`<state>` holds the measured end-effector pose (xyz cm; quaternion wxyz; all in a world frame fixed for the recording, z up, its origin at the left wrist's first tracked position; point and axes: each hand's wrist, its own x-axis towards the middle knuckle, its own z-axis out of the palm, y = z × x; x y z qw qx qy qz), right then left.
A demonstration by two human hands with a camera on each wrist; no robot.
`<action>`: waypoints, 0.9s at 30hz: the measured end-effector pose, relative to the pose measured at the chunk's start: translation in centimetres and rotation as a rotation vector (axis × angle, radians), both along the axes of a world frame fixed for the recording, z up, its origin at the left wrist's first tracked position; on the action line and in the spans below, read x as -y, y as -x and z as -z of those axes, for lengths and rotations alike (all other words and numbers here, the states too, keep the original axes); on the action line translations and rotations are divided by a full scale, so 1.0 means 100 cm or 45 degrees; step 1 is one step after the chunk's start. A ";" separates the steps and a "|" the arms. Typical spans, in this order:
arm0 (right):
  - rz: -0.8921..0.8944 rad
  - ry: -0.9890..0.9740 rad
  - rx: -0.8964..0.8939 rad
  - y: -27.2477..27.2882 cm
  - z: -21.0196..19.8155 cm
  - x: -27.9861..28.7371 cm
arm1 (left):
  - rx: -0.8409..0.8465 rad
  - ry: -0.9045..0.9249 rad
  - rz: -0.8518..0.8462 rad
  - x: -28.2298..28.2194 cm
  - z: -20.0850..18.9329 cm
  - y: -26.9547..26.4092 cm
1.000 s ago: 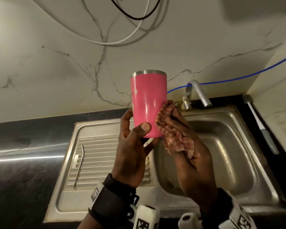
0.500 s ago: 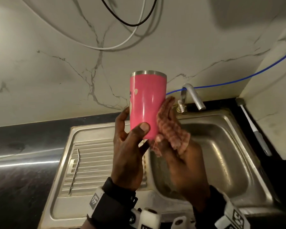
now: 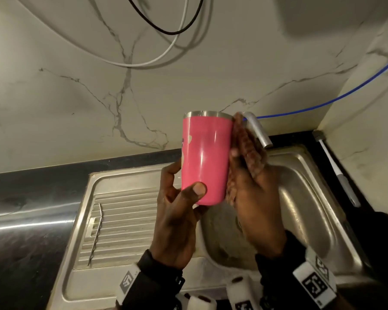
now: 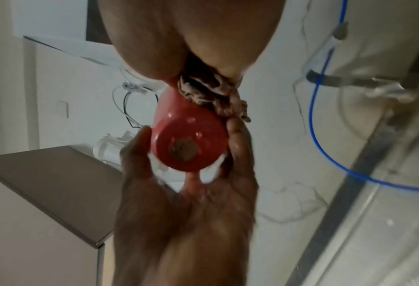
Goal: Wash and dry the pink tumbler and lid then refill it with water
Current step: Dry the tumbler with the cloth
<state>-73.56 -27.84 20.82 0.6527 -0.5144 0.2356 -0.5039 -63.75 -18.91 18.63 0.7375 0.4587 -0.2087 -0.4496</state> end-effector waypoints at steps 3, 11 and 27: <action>-0.091 -0.133 0.098 0.006 0.012 -0.017 | 0.061 -0.031 0.009 0.003 -0.003 -0.007; 0.025 0.008 0.014 0.019 0.027 -0.007 | 0.353 -0.173 0.186 0.002 0.001 -0.026; -0.098 0.152 -0.194 0.016 0.035 -0.032 | 0.519 -0.292 -0.082 -0.001 -0.010 -0.020</action>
